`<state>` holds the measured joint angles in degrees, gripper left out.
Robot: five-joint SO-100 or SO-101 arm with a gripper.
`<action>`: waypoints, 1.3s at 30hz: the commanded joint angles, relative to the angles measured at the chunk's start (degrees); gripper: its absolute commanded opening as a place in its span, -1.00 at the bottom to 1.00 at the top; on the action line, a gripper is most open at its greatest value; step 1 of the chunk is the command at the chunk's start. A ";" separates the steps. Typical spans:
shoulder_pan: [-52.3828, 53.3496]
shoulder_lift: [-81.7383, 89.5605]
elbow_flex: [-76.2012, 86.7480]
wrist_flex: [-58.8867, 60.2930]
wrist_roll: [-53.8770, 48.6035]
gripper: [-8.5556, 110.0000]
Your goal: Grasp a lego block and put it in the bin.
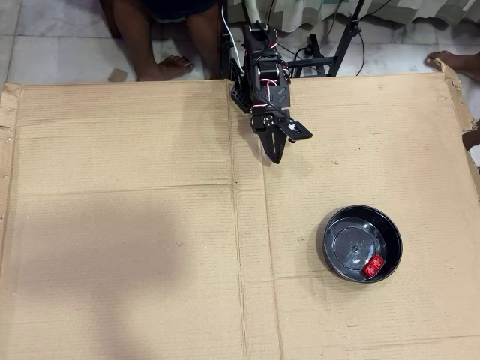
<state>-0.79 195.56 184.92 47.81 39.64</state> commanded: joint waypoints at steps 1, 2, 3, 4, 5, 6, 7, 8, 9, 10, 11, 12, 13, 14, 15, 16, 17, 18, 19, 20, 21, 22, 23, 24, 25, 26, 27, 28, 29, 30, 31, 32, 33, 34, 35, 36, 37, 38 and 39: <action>1.23 0.70 0.79 -1.23 -13.80 -0.85; 1.49 0.70 0.79 -1.23 -18.37 -0.85; 1.58 0.70 0.79 -1.23 -22.24 -0.85; 1.58 0.70 0.79 -1.23 -25.14 -0.85; 1.58 0.70 0.79 -1.23 -27.51 -0.85; 1.49 0.70 0.79 -1.14 -29.53 -0.85; 1.23 0.70 0.79 -1.05 -31.29 -0.85; 0.97 0.70 0.79 -1.05 -32.70 -0.85; 0.79 0.70 0.79 -0.79 -34.01 -0.85; 0.79 0.70 0.79 -0.44 -35.24 -0.85; 0.79 0.70 0.79 -0.35 -36.39 -0.85; 0.79 0.70 0.79 -0.35 -37.79 -0.85; 0.79 0.70 0.79 -0.26 -39.99 -0.85; 0.88 0.70 0.79 0.62 -41.04 -0.85; 1.05 0.70 0.79 2.55 -41.31 -0.85; 1.32 0.70 0.79 4.75 -41.40 -0.85; 1.49 0.70 0.79 6.94 -41.31 -0.85; 1.58 0.70 0.79 7.91 -41.57 -0.85; 1.58 0.70 0.70 8.09 -41.75 -0.85; 1.49 0.70 0.70 8.09 -41.84 -0.85; 1.32 0.70 0.70 8.09 -41.84 -0.85; 1.32 0.70 0.70 8.09 -41.84 -0.85; 1.32 0.70 0.70 8.09 -41.84 -0.85; 1.32 0.70 0.70 8.09 -41.92 -0.85; 1.32 0.70 0.70 8.09 -41.92 -0.85; 1.32 0.70 0.62 8.09 -41.92 -0.85; 1.49 0.70 0.62 8.09 -41.92 -0.85; 1.41 0.70 0.53 8.09 -41.92 -0.85; 1.41 0.70 0.53 8.09 -41.92 -0.85; 1.41 0.62 0.53 8.09 -41.92 -0.85; 1.41 0.62 0.53 8.09 -41.92 -0.85; 1.41 0.62 0.53 8.09 -41.92 -0.85; 1.41 0.62 0.53 8.09 -41.92 -0.85; 1.41 0.62 0.53 8.09 -41.92 -0.85; 1.41 0.62 0.53 8.09 -41.92 -0.85; 1.41 0.62 0.53 8.09 -41.92 -0.85; 1.41 0.62 0.53 8.09 -41.92 -0.85; 1.41 0.62 0.53 8.09 -41.92 -0.85; 1.41 0.62 0.53 8.09 -41.92 -0.85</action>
<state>0.26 195.56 185.01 55.81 -2.20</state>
